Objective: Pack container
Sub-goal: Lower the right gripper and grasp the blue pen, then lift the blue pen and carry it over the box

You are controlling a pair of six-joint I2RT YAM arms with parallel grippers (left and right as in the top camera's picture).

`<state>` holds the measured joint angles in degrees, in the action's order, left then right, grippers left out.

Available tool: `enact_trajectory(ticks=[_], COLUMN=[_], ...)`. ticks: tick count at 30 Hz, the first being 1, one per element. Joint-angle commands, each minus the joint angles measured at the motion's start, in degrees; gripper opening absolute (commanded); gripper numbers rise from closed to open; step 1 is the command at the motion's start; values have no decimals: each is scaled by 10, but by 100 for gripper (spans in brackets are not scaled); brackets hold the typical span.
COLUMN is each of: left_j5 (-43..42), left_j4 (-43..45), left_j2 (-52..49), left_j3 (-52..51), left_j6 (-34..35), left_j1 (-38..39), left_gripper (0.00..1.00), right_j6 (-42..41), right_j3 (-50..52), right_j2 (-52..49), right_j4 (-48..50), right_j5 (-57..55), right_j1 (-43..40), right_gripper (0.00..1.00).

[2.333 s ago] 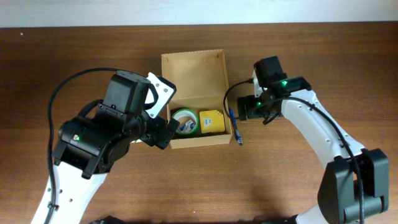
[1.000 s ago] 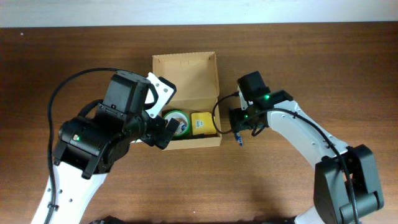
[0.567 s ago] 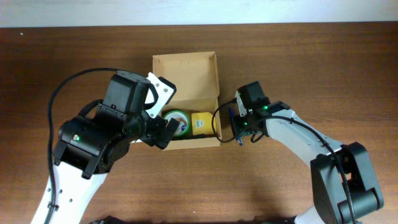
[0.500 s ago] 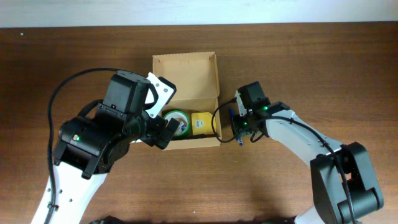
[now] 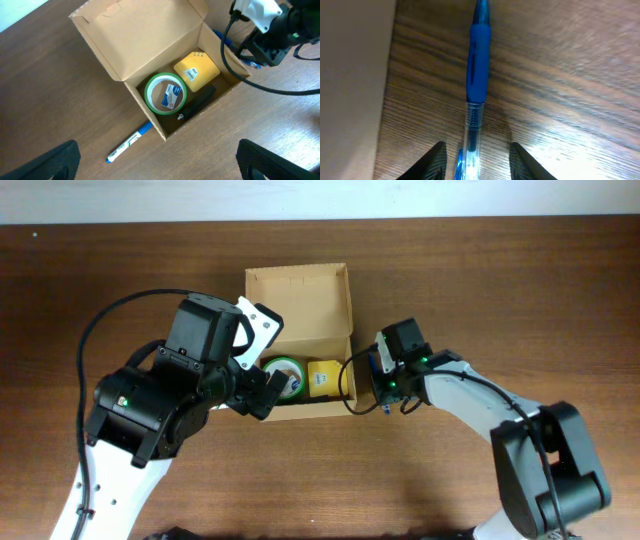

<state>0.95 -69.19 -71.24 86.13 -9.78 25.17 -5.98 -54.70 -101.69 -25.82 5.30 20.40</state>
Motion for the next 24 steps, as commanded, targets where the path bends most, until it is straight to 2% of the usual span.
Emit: enact_trajectory(ticks=[1,4,9,13,19,24], left_j5=[3,3,3,3,3,4], left_j4=[2,2,2,2,2,2], left_j2=[9,9,9,9,9,9], left_j3=[9,9,9,9,9,9], left_j6=[1,1,1,1,1,1], left_j1=[2,2,2,2,2,2], left_gripper=[99,100,99,100,100,100], right_j6=[-2,-2,-2,-2,-2,-2], right_j3=[4,4,4,4,2,-51], right_j2=[-16,-23,-41,-45,-44,-32], right_j4=[2,3,6,6,3,-70], right_j5=[9,9,9,9,9,-18], right_j1=[-1,-1,-1,-1,-2,-3], right_gripper=[41,40,17,4,4,4])
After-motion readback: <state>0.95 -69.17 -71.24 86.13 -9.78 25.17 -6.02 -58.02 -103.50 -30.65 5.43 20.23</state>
